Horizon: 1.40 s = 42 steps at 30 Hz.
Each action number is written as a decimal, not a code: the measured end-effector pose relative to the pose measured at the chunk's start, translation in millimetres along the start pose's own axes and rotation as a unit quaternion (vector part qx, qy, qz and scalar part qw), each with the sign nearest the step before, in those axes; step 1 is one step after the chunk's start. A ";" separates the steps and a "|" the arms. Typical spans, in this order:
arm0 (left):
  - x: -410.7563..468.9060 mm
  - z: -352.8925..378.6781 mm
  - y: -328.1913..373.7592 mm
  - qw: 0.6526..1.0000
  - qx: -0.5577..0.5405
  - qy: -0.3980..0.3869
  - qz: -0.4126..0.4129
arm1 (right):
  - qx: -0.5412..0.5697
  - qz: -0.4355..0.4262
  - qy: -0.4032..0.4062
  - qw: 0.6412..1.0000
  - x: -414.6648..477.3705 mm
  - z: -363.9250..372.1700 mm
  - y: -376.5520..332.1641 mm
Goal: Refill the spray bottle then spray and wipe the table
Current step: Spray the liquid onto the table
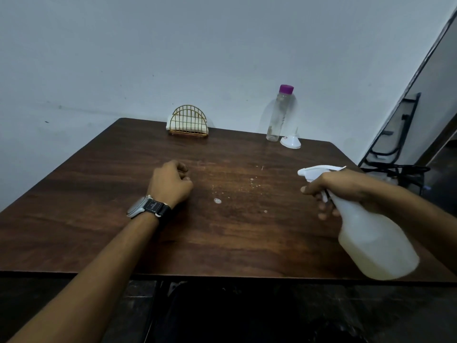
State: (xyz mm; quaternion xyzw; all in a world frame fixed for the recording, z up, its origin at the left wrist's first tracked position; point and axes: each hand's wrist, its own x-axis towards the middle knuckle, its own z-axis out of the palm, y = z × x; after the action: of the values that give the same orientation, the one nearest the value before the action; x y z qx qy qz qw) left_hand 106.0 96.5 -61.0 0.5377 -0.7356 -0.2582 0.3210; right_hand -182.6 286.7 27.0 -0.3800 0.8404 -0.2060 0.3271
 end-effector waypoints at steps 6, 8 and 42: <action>1.8 -0.3 2.2 1.000 0.003 -0.001 -0.007 | -0.007 0.016 0.017 1.000 0.0 -7.3 11.8; 1.8 1.1 5.2 1.000 0.005 -0.001 -0.005 | 0.009 0.011 0.014 1.000 -3.0 -7.7 10.9; 1.1 -4.5 3.1 1.000 0.002 -0.012 -0.017 | 0.023 -0.030 -0.034 0.999 12.3 49.2 -42.3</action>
State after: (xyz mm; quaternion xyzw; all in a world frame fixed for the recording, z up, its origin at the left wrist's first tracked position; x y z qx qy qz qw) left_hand 107.3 96.2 -55.5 0.5475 -0.7307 -0.2686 0.3068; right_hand -132.6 245.9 12.8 -0.4043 0.8122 -0.2218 0.3574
